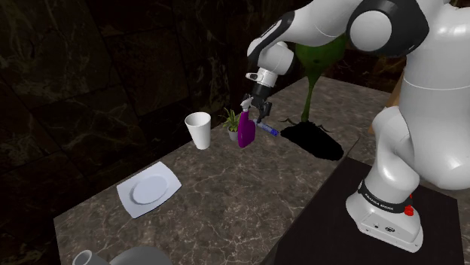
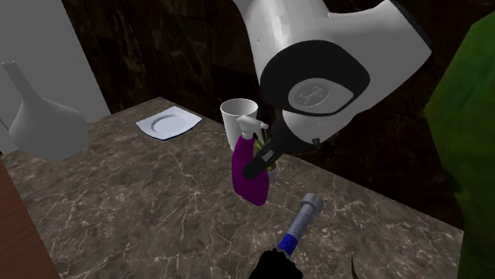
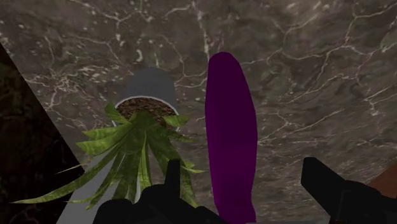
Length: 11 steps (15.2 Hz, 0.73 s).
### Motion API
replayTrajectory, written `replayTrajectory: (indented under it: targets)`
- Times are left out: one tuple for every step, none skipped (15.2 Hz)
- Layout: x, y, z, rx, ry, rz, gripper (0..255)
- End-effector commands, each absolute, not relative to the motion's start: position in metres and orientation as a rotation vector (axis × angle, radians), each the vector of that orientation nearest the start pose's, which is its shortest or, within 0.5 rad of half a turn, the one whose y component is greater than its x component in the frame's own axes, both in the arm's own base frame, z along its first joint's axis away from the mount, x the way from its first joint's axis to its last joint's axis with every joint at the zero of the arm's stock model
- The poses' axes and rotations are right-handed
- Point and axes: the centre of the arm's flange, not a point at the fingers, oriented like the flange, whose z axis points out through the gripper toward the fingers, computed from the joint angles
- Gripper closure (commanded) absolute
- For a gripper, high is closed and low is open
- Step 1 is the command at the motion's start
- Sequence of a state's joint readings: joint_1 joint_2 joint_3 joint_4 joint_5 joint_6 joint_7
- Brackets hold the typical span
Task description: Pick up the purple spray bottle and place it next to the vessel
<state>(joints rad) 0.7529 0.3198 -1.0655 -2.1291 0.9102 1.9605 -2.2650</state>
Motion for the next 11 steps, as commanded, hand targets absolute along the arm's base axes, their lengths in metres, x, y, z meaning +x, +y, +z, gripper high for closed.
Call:
replayTrajectory:
  targets:
    - [0.533,-0.103,0.307,-2.032,-1.806,-0.578,0]
    - [0.533,-0.1,0.303,-2.032,-1.806,-0.578,0]
    - [0.533,-0.096,0.296,-2.032,-1.806,-0.578,0]
    - [0.533,-0.096,0.296,-2.032,-1.806,-0.578,0]
    - [0.533,-0.096,0.296,-2.032,-1.806,-0.578,0]
    - [0.533,-0.096,0.296,-2.032,-1.806,-0.578,0]
    - [0.533,-0.096,0.296,-2.032,-1.806,-0.578,0]
    - [0.533,-0.096,0.296,-2.032,-1.806,-0.578,0]
    - [0.533,-0.096,0.296,-2.032,-1.806,-0.578,0]
    - [0.534,-0.096,0.296,-2.032,-1.806,-0.578,0]
    - [0.534,-0.096,0.296,-2.032,-1.806,-0.578,0]
